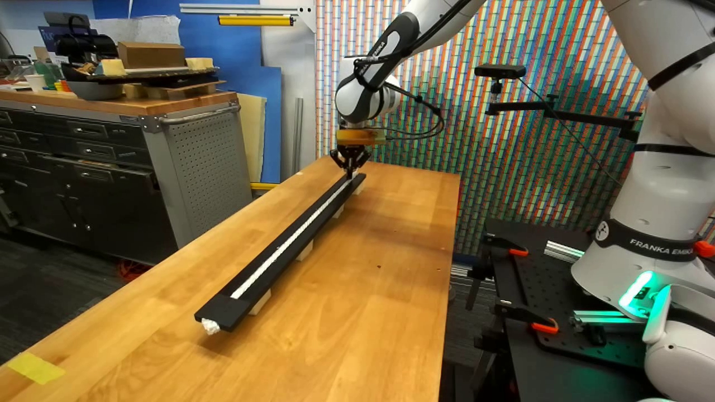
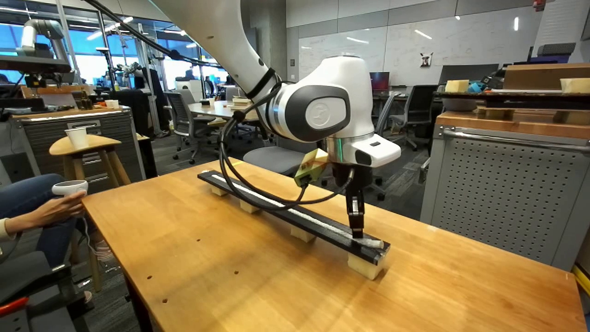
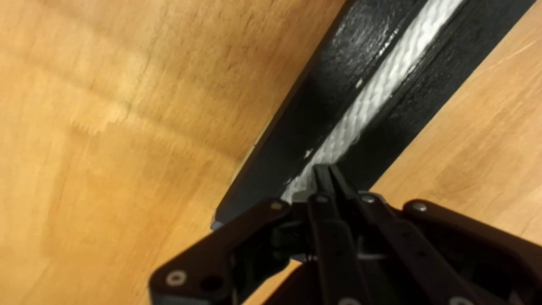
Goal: Put the rope in the groove then press down on the rope
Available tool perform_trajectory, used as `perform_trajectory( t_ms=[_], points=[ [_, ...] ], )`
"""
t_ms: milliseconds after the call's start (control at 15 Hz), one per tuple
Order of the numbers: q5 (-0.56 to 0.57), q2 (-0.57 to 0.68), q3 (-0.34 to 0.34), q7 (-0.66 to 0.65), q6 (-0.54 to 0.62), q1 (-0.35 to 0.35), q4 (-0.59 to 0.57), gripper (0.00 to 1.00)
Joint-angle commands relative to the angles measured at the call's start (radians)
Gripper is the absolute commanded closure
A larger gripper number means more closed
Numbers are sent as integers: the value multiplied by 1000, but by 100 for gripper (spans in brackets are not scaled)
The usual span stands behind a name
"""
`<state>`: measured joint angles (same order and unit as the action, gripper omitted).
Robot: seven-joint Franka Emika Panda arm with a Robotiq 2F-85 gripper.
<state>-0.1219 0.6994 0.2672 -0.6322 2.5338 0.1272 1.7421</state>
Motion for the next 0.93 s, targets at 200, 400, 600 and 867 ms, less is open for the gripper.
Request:
perform_trajectory(
  t_ms=[200,400,600,867],
  points=[
    [-9,45,25,-58,6,8,-46,92],
    [-15,24,12,-51,18,13,-16,92],
    [-6,-31,1,-30,54,-7,51,91],
    [58,-110,19,-14,83,-94,150,91]
  ],
)
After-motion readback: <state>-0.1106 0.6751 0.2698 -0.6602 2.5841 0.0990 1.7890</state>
